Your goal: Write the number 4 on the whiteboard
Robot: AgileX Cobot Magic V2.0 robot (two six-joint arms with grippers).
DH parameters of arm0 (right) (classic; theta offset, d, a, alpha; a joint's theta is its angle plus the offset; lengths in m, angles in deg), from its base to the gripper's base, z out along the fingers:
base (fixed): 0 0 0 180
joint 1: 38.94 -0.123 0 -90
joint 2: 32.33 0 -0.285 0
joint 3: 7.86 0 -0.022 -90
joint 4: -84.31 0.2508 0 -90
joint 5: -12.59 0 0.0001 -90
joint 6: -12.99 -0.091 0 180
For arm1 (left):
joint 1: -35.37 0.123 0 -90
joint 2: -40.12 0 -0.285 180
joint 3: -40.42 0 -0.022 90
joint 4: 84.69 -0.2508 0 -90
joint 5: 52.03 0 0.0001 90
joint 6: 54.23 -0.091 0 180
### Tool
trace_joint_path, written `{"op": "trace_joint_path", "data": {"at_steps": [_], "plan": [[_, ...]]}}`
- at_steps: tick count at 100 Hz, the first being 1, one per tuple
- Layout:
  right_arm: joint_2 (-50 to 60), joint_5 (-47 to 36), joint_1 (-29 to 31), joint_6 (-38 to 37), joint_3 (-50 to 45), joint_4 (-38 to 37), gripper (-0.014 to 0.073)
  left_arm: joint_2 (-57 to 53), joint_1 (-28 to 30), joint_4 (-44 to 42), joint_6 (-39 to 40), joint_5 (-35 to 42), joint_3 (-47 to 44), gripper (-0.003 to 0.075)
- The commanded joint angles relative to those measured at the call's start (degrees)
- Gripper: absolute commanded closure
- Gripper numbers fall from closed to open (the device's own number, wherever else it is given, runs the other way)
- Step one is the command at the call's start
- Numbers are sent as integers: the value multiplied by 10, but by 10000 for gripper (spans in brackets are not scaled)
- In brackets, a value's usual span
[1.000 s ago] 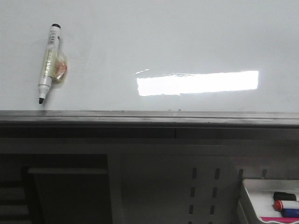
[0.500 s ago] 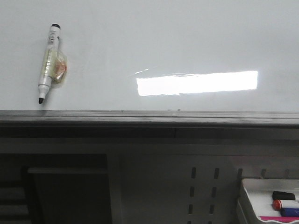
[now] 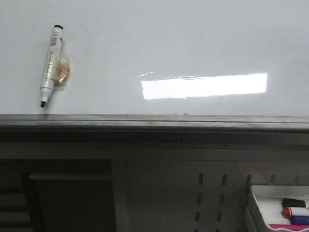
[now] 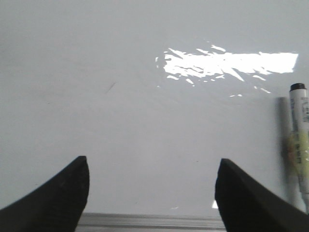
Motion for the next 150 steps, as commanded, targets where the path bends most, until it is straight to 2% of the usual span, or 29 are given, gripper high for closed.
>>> {"op": "trace_joint_path", "data": {"at_steps": [1, 9, 21, 38, 57, 88, 93, 98, 105, 113, 136, 150], "plan": [[-8, -40, 2, 7, 6, -3, 658, 34, -38, 10, 1, 75, 19, 208], [-8, -43, 2, 7, 2, -3, 658, 66, -89, 9, 1, 82, 23, 208], [-8, -45, 2, 7, 2, -3, 658, 118, -174, 14, 1, 132, 23, 208], [-8, -48, 1, 7, 2, -2, 658, 206, -265, 78, 1, 165, 44, 208], [-8, -49, 1, 7, 2, -1, 658, 302, -287, 79, 0, 213, 77, 208], [-8, -59, 1, 7, 2, -1, 658, 398, -283, 89, 0, 230, 119, 217], [-8, -59, 1, 7, 2, 0, 658, 406, -283, 90, 0, 230, 124, 255], [-8, -59, 0, 6, 2, 7, 658, 413, -283, 90, 0, 234, 125, 334], [-8, -49, -5, 6, 2, 8, 658, 417, -283, 92, 0, 235, 125, 507], [-8, -39, -15, 6, 2, 8, 658, 417, -283, 92, 0, 235, 125, 746], [-8, -34, -66, 6, 3, 8, 658, 416, -282, 83, -5, 238, 125, 741], [-9, -18, -126, 17, 19, 8, 658, 400, -282, -20, -5, 238, 125, 741]]}}
